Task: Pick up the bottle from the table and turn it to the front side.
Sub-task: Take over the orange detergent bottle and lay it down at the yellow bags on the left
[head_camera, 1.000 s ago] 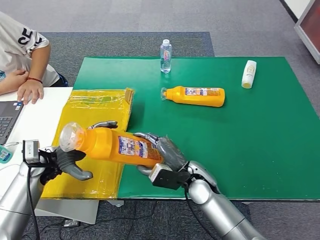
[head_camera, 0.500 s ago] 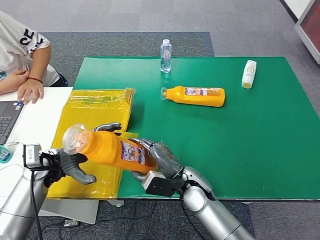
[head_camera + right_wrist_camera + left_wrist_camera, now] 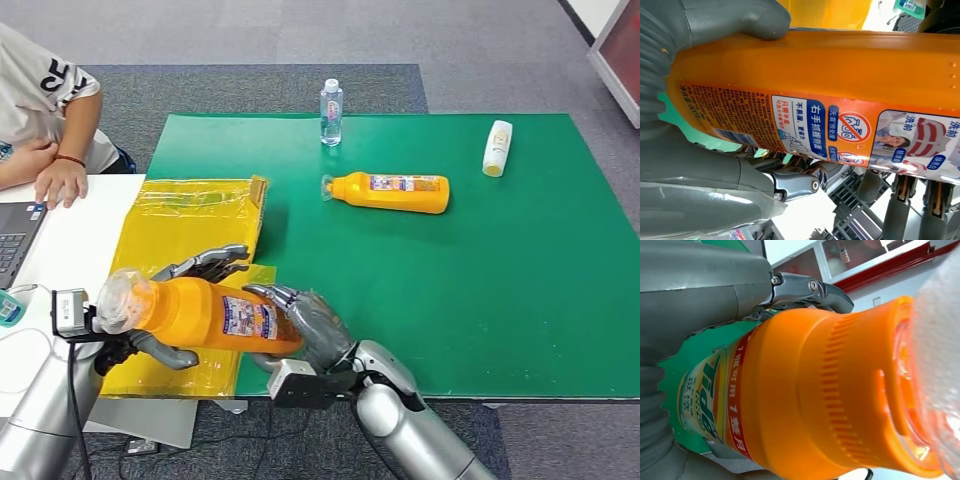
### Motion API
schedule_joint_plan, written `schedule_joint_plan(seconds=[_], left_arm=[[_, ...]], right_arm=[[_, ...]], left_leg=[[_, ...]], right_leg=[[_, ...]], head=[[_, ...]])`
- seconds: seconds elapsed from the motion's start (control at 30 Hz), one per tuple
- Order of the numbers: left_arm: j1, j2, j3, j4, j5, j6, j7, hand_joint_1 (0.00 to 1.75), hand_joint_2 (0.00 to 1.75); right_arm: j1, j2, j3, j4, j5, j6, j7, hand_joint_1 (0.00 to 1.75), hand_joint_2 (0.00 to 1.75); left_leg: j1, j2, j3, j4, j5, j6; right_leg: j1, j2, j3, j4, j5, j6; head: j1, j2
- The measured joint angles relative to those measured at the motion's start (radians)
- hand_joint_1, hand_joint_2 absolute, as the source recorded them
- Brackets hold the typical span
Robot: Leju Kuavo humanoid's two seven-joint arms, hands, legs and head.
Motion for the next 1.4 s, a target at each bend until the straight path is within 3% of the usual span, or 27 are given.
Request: schedule_joint_plan(seconds=[0.4,0.43,0.53,0.57,1.4], left_arm=[[0.000,0.000,-0.002,0.000,0.000,0.008,0.000,0.00,1.75],[0.000,0.000,-0.002,0.000,0.001,0.011,0.000,0.14,1.75],[0.000,0.001,-0.003,0.000,0.002,0.014,0.000,1.45,1.75],[0.000,0.001,-0.003,0.000,0.002,0.014,0.000,1.75,1.75],[0.005,-0.003,-0.002,0.000,0.002,0.015,-0.001,1.75,1.75]], right_arm=[[0.004,0.000,0.004,-0.007,0.022,-0.035,0.001,1.75,1.75],[0.008,0.000,0.004,-0.016,0.039,-0.052,0.003,1.75,1.75],[0.019,0.000,0.003,-0.044,0.101,-0.098,0.018,1.75,1.75],[0.019,0.000,0.003,-0.047,0.111,-0.105,0.023,1.75,1.75],[0.036,0.006,0.006,-0.056,0.196,-0.152,0.044,1.75,1.75]], left_leg=[[0.000,0.000,0.000,0.000,0.000,0.000],[0.000,0.000,0.000,0.000,0.000,0.000],[0.000,0.000,0.000,0.000,0.000,0.000],[0.000,0.000,0.000,0.000,0.000,0.000],[0.000,0.000,0.000,0.000,0.000,0.000]], right_leg=[[0.000,0.000,0.000,0.000,0.000,0.000],[0.000,0.000,0.000,0.000,0.000,0.000],[0.000,0.000,0.000,0.000,0.000,0.000],[0.000,0.000,0.000,0.000,0.000,0.000],[0.000,0.000,0.000,0.000,0.000,-0.001]], head=[[0.000,0.000],[0.000,0.000],[0.000,0.000],[0.000,0.000],[0.000,0.000]])
